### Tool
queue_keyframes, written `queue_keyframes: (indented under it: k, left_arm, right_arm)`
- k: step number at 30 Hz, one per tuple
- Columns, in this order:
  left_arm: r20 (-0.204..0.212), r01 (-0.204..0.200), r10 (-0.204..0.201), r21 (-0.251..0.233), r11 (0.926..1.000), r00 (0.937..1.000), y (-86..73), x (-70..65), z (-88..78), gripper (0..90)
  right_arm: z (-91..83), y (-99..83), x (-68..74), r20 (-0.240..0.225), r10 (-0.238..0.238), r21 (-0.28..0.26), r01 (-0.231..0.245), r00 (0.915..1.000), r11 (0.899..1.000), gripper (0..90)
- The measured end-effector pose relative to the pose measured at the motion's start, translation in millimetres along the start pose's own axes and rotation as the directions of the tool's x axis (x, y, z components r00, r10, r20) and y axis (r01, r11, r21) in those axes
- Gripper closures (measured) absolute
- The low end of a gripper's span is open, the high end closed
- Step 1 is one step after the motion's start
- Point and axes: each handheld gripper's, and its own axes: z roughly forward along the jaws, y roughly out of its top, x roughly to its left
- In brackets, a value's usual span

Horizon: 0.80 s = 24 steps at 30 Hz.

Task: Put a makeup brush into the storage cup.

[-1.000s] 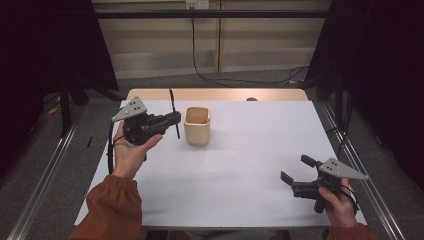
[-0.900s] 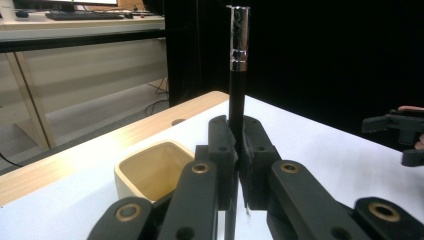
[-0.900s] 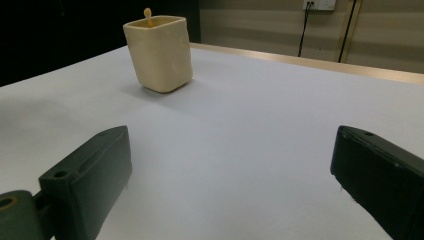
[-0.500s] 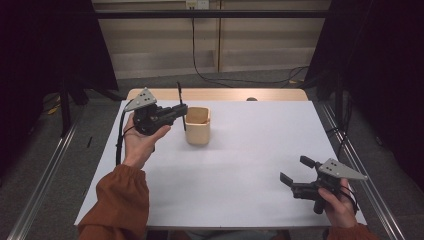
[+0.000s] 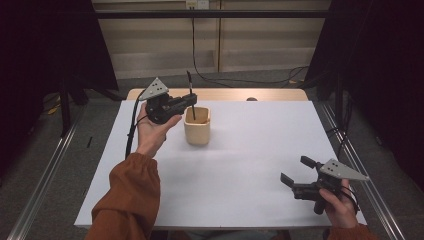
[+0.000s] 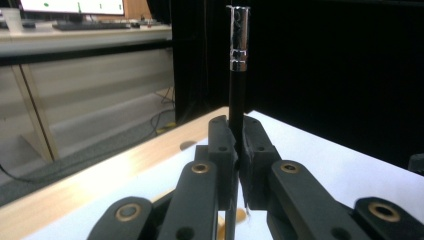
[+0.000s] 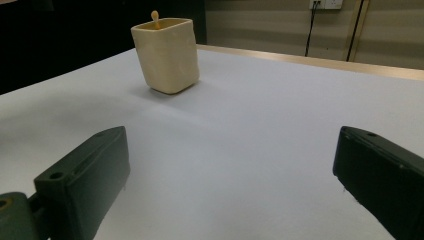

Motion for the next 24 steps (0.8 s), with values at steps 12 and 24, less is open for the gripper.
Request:
queue_keyframes:
  k: [12, 24]
  left_arm:
    - [-0.029, 0.026, -0.025, 0.033, 0.9991, 0.9993, -12.6, 16.3, 8.8, 85.5]
    - [-0.040, 0.037, -0.034, 0.073, 0.9967, 0.9986, -28.3, 20.7, 22.0, 85.5]
  right_arm:
    - [-0.7, 0.1, 0.1, -0.007, -0.004, -0.001, 0.004, 1.0000, 1.000, 0.0]
    - [-1.5, -1.0, -0.4, -0.009, -0.008, 0.000, 0.008, 0.9999, 1.000, 0.0]
